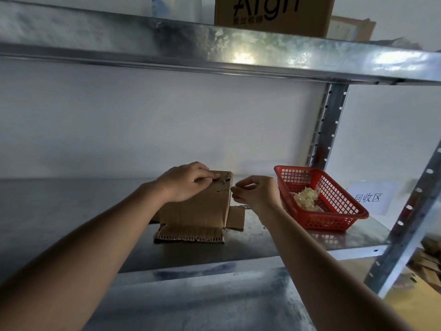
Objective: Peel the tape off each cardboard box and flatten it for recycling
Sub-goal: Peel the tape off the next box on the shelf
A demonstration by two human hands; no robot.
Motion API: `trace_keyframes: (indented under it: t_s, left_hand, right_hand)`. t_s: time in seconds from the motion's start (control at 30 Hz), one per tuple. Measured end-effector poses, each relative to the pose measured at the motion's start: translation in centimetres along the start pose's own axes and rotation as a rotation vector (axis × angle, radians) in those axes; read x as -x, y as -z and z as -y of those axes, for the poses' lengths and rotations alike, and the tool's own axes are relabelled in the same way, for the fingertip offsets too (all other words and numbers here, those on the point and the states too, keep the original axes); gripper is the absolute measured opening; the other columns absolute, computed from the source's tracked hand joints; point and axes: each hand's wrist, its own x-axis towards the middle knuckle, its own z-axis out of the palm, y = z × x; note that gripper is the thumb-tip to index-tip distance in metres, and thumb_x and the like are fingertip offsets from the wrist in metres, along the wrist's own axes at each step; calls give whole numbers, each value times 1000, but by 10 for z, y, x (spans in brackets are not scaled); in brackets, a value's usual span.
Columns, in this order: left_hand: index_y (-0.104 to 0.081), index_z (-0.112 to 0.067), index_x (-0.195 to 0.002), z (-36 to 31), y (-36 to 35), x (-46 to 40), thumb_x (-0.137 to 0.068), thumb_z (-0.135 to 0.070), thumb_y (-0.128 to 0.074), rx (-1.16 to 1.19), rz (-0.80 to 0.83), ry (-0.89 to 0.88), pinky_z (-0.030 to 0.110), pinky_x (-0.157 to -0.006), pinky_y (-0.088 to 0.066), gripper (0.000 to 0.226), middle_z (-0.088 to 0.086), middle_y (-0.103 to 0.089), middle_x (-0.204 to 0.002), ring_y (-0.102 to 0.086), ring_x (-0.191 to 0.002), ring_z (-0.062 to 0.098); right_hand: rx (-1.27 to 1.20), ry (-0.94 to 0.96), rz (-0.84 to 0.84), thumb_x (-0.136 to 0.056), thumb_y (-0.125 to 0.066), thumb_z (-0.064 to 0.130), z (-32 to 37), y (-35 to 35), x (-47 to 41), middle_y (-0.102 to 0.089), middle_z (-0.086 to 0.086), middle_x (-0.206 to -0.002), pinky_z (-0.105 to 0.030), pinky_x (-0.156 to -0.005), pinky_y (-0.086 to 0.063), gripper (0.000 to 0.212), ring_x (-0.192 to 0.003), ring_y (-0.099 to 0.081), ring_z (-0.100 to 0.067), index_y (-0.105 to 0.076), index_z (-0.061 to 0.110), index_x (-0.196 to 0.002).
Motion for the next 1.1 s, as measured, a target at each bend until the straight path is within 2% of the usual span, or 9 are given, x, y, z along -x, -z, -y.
trace_keyframes:
  t_s: [0.1, 0.2, 0.27, 0.33, 0.4, 0.5, 0.67, 0.9, 1.1]
  left_hand:
    - [-62, -42, -135, -9, 4, 1, -106, -50, -43, -18, 21, 5, 43, -106, -45, 35, -12, -53, -141, -54, -124, 13]
    - [-56, -46, -111, -26, 6, -1, -93, -76, -35, -124, 32, 55, 44, -88, -52, 42, -9, -57, -119, -60, -99, 19]
    - [-47, -45, -104, -34, 2, -1, -84, -89, -27, -197, 37, 68, 38, -71, -45, 53, -8, -52, -113, -57, -89, 17]
    - [-41, -45, -109, -35, -2, 1, -83, -91, -24, -243, 27, 46, 34, -66, -35, 56, -5, -49, -118, -52, -85, 12]
    - [-40, -48, -122, -31, -1, 2, -84, -91, -23, -244, 25, 45, 36, -72, -36, 61, -6, -47, -128, -52, -89, 10]
    - [-25, -64, -143, -26, 0, 2, -87, -91, -21, -246, 74, 49, 45, -92, -39, 62, -10, -40, -142, -52, -118, 19]
    - [-12, -85, -135, -29, 1, 3, -90, -88, -17, -230, 112, 65, 45, -103, -36, 46, -13, -37, -143, -41, -135, 19]
    - [-17, -84, -134, -29, -1, 1, -83, -88, -11, -237, 71, 46, 47, -103, -38, 51, -12, -39, -137, -44, -132, 19]
    - [-18, -84, -135, -20, -5, -4, -90, -85, -16, -249, 31, 23, 41, -88, -37, 45, -16, -39, -130, -45, -106, 9]
  right_hand:
    - [62, 16, 33, -86, -80, -3, -5, -10, -2, -79, -11, -80, -35, -72, -66, 12, -73, -78, -22, -81, 8, -92]
    - [18, 20, 44, -91, -68, -10, -6, -15, -5, -80, -9, -89, -34, -75, -65, 27, -82, -79, -21, -79, 10, -104]
    - [-99, 18, 29, -90, -75, -2, -7, -13, -6, -80, -6, -87, -36, -77, -65, 31, -81, -79, -21, -73, 18, -114]
    - [-200, -29, 24, -84, -86, 10, -7, -10, -7, -80, -6, -86, -34, -74, -65, 41, -78, -79, -20, -66, 22, -117]
    - [-227, -100, 52, -84, -87, 16, -7, -9, -8, -79, -9, -86, -32, -72, -65, 37, -77, -79, -22, -68, 13, -116]
    - [-216, -155, 135, -94, -78, 19, -7, -14, -6, -79, -17, -95, -42, -82, -65, 24, -87, -79, -27, -75, 2, -110]
    - [-259, -115, 156, -86, -86, 19, -6, -14, -5, -79, -18, -89, -47, -87, -64, 24, -88, -79, -31, -77, -2, -93]
    - [-238, -66, 67, -78, -90, 9, -2, -16, -3, -77, -17, -77, -35, -70, -66, 23, -75, -79, -29, -73, -5, -86]
    - [-339, -262, 217, -78, -84, -1, -5, -3, -4, -76, -27, -90, -35, -74, -65, 13, -84, -78, -39, -72, -3, -77]
